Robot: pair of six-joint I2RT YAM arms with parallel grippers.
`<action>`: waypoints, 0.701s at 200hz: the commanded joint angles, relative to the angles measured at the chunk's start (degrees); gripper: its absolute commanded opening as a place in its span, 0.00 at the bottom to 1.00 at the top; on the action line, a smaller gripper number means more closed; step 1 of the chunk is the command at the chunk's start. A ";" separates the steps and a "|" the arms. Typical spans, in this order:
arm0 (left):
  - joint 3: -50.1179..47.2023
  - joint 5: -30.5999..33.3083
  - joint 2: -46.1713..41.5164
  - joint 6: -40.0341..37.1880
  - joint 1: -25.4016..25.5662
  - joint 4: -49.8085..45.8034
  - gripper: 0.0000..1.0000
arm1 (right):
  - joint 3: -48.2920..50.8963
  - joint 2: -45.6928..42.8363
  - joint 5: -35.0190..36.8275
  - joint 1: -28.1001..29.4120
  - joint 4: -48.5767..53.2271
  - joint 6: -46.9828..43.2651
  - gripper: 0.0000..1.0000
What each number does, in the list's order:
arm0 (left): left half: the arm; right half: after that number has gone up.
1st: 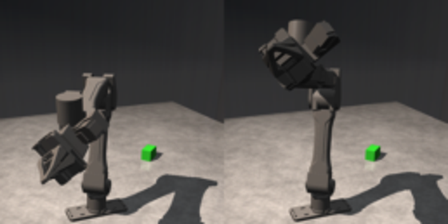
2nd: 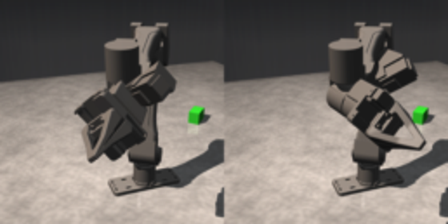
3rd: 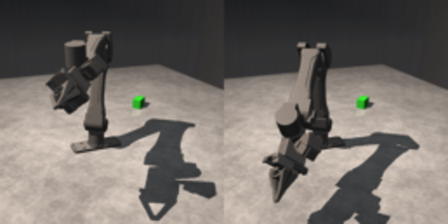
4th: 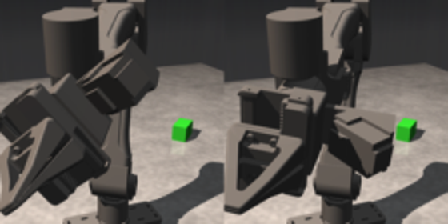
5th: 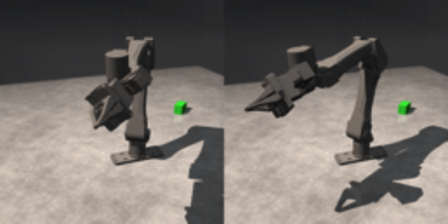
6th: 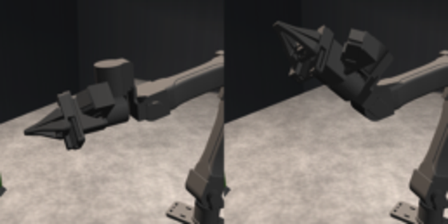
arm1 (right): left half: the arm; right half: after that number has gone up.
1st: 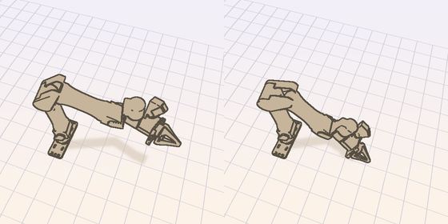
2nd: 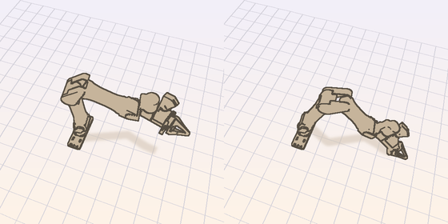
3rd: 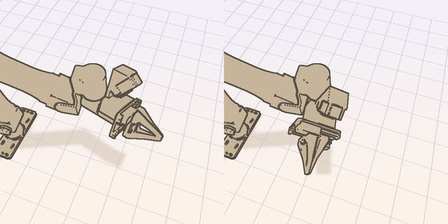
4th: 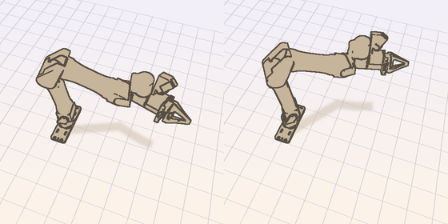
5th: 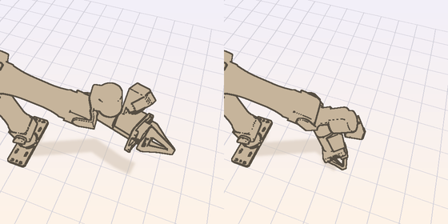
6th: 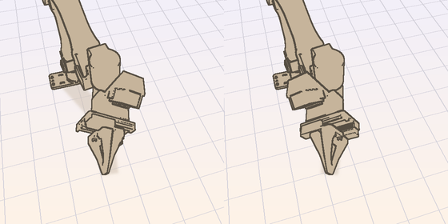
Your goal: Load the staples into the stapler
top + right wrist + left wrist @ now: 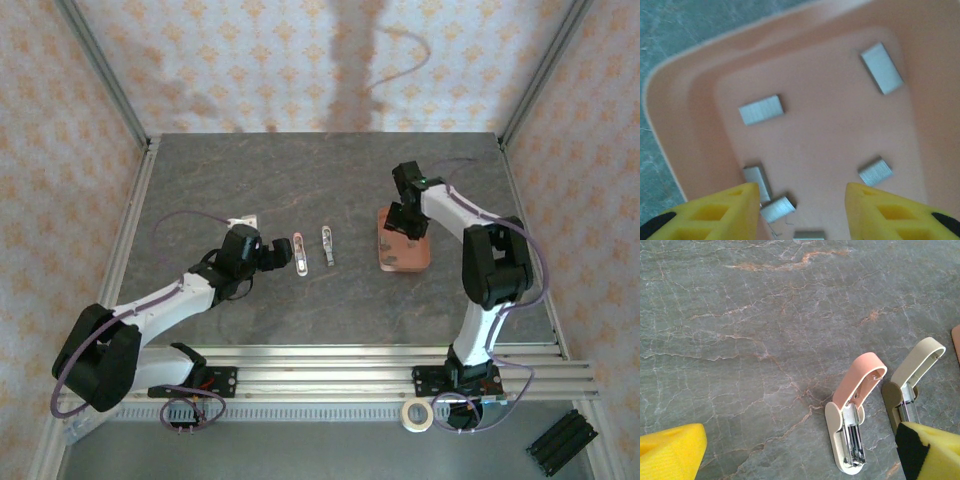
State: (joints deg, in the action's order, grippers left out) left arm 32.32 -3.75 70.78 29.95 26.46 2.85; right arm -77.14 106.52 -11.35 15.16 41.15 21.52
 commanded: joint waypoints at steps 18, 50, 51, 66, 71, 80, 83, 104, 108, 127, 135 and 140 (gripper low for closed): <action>1.87 1.94 0.93 -1.30 -0.63 1.36 0.98 | -2.73 1.81 -2.33 -0.30 2.26 -4.07 0.48; 1.87 1.89 1.41 -1.39 -0.71 1.63 0.99 | 0.88 -0.41 -4.46 -0.26 3.21 -0.74 0.45; 1.87 1.85 1.44 -1.39 -0.71 1.63 0.98 | 1.09 -0.51 -4.46 -0.24 3.18 -0.54 0.45; 1.97 1.70 1.67 -1.39 -0.71 1.87 0.98 | 3.35 -2.12 -4.77 -0.22 2.14 2.28 0.44; 1.96 1.65 1.78 -1.32 -0.71 1.98 0.98 | 3.98 -2.47 -5.01 -0.28 1.89 3.16 0.44; 2.12 1.40 1.97 -1.39 -0.74 1.99 0.98 | 4.75 -2.80 -5.51 -0.22 1.25 4.77 0.43; 2.13 1.26 1.97 -1.39 -0.75 1.97 0.98 | 4.99 -2.87 -5.74 -0.22 1.03 5.21 0.43; 2.40 1.10 2.10 -1.39 -0.73 1.78 0.99 | 6.13 -2.87 -6.37 -0.22 -0.34 9.96 0.41; 2.40 1.08 2.01 -1.39 -0.76 1.80 0.98 | 6.33 -2.89 -6.49 -0.22 -0.78 10.60 0.41; 2.40 1.28 1.88 -1.56 -0.77 1.71 0.99 | 7.09 -2.82 -7.13 -0.23 -2.58 13.33 0.41; 2.31 1.23 1.80 -1.55 -0.71 1.71 0.98 | 7.26 -2.73 -7.52 -0.22 -3.13 13.99 0.41; 2.32 1.17 1.81 -1.60 -0.71 1.64 0.99 | 7.38 -2.61 -7.90 -0.22 -3.48 14.35 0.41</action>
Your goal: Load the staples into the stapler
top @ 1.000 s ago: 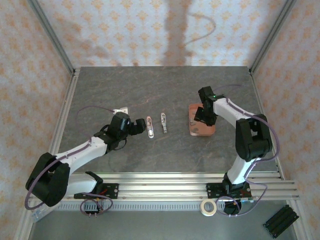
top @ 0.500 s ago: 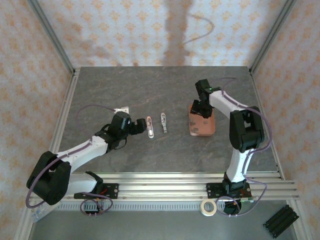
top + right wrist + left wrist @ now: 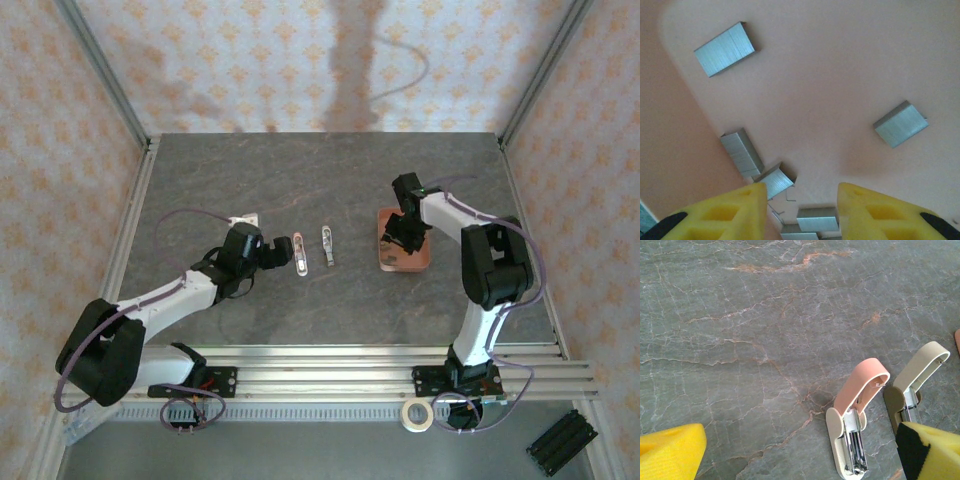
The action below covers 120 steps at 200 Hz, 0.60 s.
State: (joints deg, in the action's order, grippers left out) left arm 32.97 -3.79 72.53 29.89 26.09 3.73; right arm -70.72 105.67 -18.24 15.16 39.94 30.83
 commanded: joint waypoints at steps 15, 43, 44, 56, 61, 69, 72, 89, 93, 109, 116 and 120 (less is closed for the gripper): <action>1.66 1.22 0.07 -1.61 -0.35 0.58 0.98 | 0.91 -1.36 -1.41 -0.22 -2.41 5.54 0.40; 1.35 1.21 0.07 -1.59 -0.33 0.90 0.99 | 1.36 -1.24 -1.30 -0.22 -2.73 6.21 0.36; 1.33 1.23 0.11 -1.59 -0.33 0.92 0.98 | 1.37 -1.25 -1.33 -0.22 -2.70 6.24 0.36; 1.26 1.17 0.31 -1.59 -0.34 1.11 0.99 | 1.46 -0.87 -1.62 -0.22 -3.10 6.50 0.36; 1.30 1.16 0.45 -1.59 -0.35 1.18 0.98 | 1.46 -0.82 -1.71 -0.22 -3.04 6.56 0.36; 1.31 1.11 0.58 -1.59 -0.38 1.20 0.99 | 1.50 -0.62 -1.79 -0.25 -3.08 6.63 0.35; 1.31 1.01 0.64 -1.59 -0.34 1.20 0.99 | 1.47 -0.52 -1.78 -0.22 -3.05 6.61 0.35; 1.31 1.07 0.82 -1.61 -0.39 1.52 0.98 | 1.64 -0.18 -1.84 -0.22 -3.00 6.76 0.33; 1.31 0.94 0.82 -1.63 -0.40 1.53 0.99 | 1.68 -0.09 -1.88 -0.26 -2.95 6.75 0.33; 1.24 0.94 0.86 -1.63 -0.42 1.55 0.98 | 1.88 0.10 -1.83 -0.21 -2.75 6.73 0.32; 1.20 0.94 0.86 -1.62 -0.42 1.63 0.99 | 1.97 0.20 -1.80 -0.22 -2.62 6.72 0.31; 1.15 0.97 0.82 -1.62 -0.38 1.67 0.98 | 2.00 0.24 -1.75 -0.22 -2.61 6.70 0.31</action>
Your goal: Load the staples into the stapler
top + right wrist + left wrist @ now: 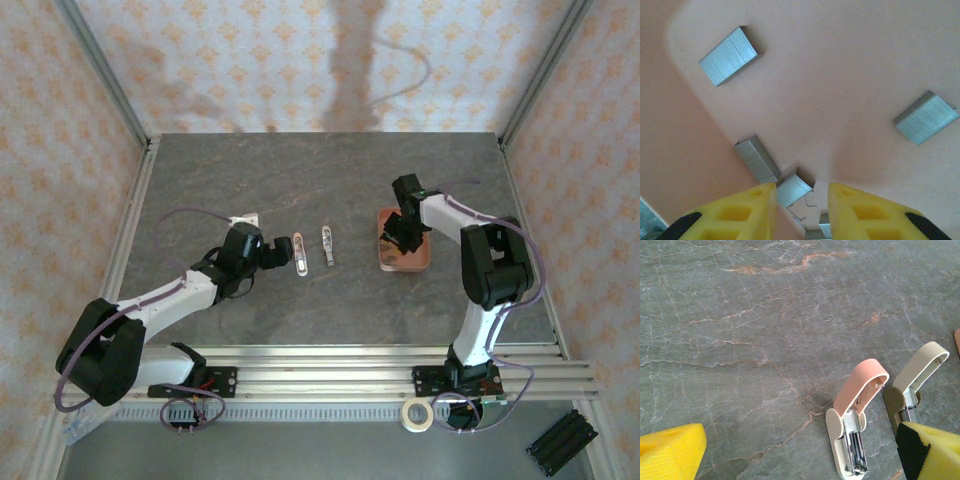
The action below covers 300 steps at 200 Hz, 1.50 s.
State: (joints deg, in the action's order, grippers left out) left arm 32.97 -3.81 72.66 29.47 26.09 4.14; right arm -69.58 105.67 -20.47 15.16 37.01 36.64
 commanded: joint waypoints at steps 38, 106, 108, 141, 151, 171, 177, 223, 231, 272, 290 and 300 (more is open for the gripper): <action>0.67 0.97 0.64 -0.91 -0.44 1.76 0.98 | 1.03 1.51 0.59 -0.21 0.16 0.76 0.30; 0.43 1.29 0.20 -0.93 -0.47 1.75 0.99 | 0.76 4.26 0.83 -0.16 -0.49 0.36 0.27; 0.43 1.31 0.24 -0.94 -0.43 1.75 0.99 | 0.76 4.34 0.86 -0.20 -0.46 0.29 0.27; 0.43 1.24 -0.19 -0.89 -0.43 1.86 0.98 | 0.64 4.12 2.77 -0.22 0.11 -0.62 0.22; 0.43 1.25 -0.34 -0.91 -0.43 1.74 0.98 | 0.44 4.02 3.21 -0.22 0.45 -1.02 0.21; 0.12 1.50 -0.96 -1.08 -0.42 1.41 0.98 | 0.16 3.48 3.87 -0.22 0.83 -1.93 0.19; 0.00 1.56 -1.04 -1.08 -0.42 1.40 0.98 | 0.09 3.31 3.95 -0.22 0.85 -2.11 0.19; -0.19 1.70 -1.40 -0.87 -0.43 1.40 0.98 | -1.57 3.06 3.99 -0.15 2.29 -5.18 0.16; -0.21 1.70 -1.47 -0.91 -0.46 1.44 0.99 | -1.99 2.99 3.96 -0.16 2.81 -5.96 0.16; -0.12 1.79 -1.58 -1.17 -0.51 1.13 0.99 | -3.71 1.84 4.23 -0.21 6.29 -10.70 0.16; -0.10 1.65 -1.49 -1.09 -0.51 1.13 0.98 | -4.45 1.32 3.95 -0.22 7.88 -13.54 0.15; -0.10 1.57 -1.43 -1.09 -0.52 1.13 0.98 | -5.00 1.22 3.76 -0.22 8.68 -15.14 0.15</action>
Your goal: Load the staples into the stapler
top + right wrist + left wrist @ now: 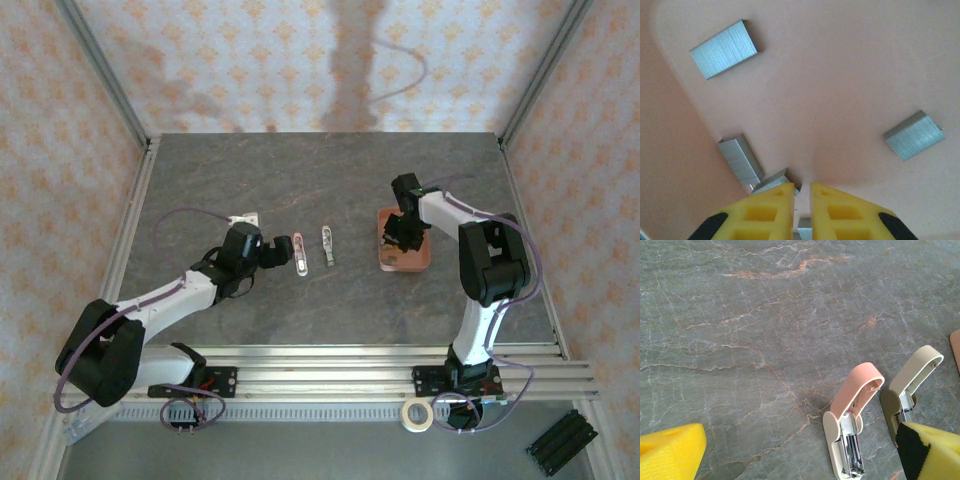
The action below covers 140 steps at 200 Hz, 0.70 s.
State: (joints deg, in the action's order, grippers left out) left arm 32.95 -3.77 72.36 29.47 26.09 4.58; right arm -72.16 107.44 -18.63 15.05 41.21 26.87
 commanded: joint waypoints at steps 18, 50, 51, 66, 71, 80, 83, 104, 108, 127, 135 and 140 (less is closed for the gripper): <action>-0.08 1.73 -0.95 -1.08 -0.52 0.77 0.98 | -3.73 -0.50 1.85 -0.11 6.33 -8.73 0.15; 0.14 1.65 -0.72 -0.91 -0.53 1.05 0.98 | -7.11 0.82 2.99 -0.11 10.28 -13.95 0.15; 0.16 1.61 -0.68 -0.91 -0.52 1.05 0.98 | -7.20 0.87 3.12 -0.11 10.37 -14.08 0.15; 0.26 1.60 -0.68 -0.91 -0.51 1.05 0.98 | -8.02 1.28 3.43 -0.13 11.48 -15.25 0.15; 0.25 1.63 -0.77 -0.92 -0.51 1.05 0.98 | -8.19 1.28 3.41 -0.11 11.54 -15.54 0.15; 0.27 1.61 -0.78 -0.90 -0.51 1.00 0.98 | -8.45 1.52 3.47 -0.11 11.57 -15.78 0.15; 0.27 1.63 -0.80 -0.91 -0.51 1.00 0.98 | -8.58 1.56 3.51 -0.17 11.67 -15.82 0.15; 0.37 1.55 -0.70 -0.91 -0.51 1.13 0.98 | -9.92 3.14 2.90 -0.20 12.45 -13.04 0.21; 0.36 1.49 -0.63 -0.91 -0.51 1.08 0.98 | -9.85 3.38 2.47 -0.19 12.22 -11.85 0.23; 0.45 1.46 -0.38 -0.91 -0.51 1.05 0.98 | -8.42 3.66 -0.95 -0.20 9.39 -4.78 0.32; 0.45 1.49 -0.29 -0.91 -0.52 1.05 0.98 | -7.21 3.08 -1.59 -0.19 7.49 -1.67 0.34; 0.49 1.57 -0.30 -0.82 -0.55 1.12 0.98 | -6.34 2.62 -1.67 -0.19 6.23 0.13 0.34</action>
State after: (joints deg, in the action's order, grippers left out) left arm 32.95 -3.79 72.36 29.50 26.09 4.58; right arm -80.42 110.50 -18.55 15.05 50.30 17.63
